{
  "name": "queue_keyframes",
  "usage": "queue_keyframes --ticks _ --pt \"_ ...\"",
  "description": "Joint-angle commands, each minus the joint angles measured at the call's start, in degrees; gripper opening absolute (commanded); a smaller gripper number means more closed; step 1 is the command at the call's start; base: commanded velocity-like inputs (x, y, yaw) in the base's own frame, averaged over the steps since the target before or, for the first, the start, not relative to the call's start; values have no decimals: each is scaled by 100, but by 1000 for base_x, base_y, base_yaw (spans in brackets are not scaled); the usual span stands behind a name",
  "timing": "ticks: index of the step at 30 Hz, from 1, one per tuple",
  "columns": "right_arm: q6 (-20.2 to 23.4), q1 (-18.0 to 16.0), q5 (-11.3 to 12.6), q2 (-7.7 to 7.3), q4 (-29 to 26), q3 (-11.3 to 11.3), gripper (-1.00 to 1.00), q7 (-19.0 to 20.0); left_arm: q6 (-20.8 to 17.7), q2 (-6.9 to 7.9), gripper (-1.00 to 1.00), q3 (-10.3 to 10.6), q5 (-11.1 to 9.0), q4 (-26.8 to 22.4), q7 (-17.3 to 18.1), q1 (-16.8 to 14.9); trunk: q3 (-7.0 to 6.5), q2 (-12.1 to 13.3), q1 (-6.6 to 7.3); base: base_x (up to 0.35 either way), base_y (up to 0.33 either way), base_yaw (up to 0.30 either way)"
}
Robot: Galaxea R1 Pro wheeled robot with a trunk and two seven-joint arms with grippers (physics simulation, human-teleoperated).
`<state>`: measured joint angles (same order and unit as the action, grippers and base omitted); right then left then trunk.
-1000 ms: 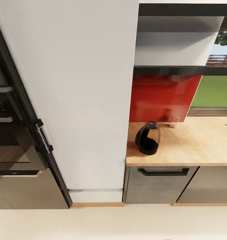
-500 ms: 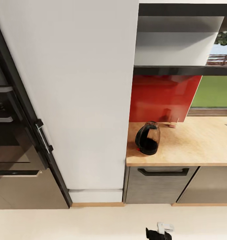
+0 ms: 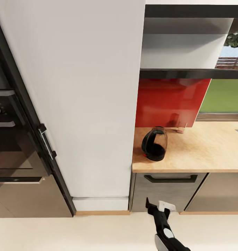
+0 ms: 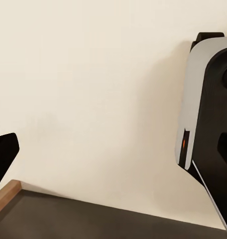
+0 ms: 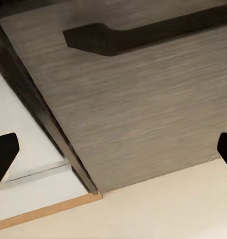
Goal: Set up a coffee station on the kitchen countertop: keep the coffee maker on the countertop, move the bottle of coffee from the kitchen shelf to the counter next to the coffee maker, place a paper coffee filter on top of the coffee maker, put the saucer next to the coffee maker with the coffee cup on the saucer, and place the electric kettle next to the coffee maker.
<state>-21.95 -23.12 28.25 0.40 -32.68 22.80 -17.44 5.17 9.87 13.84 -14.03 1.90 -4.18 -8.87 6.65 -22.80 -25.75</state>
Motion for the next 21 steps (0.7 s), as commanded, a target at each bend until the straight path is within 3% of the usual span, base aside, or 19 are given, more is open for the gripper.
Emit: queue_keyframes --ticks 1,5,10,12,21 --pt "-36 -8 60 -12 -122 45 100 -34 36 -1 100 50 -47 20 -4 -9 12 -12 -3 0 0 0" --pt "-37 -8 -67 -36 -602 48 100 -32 43 5 100 56 -47 21 -4 -9 12 -12 -3 0 0 0" --pt "-50 -8 -715 -53 -1351 30 100 -66 45 6 100 57 -47 21 -4 -9 12 -12 -3 -57 0 0" --pt "-52 -8 -831 -55 -1500 26 100 -102 45 10 100 57 -47 21 -4 -9 12 -12 -3 -189 0 0" --pt "-55 -8 -951 -57 -1730 31 100 -197 51 10 100 40 -55 13 -4 -19 12 -12 -3 -70 0 0"
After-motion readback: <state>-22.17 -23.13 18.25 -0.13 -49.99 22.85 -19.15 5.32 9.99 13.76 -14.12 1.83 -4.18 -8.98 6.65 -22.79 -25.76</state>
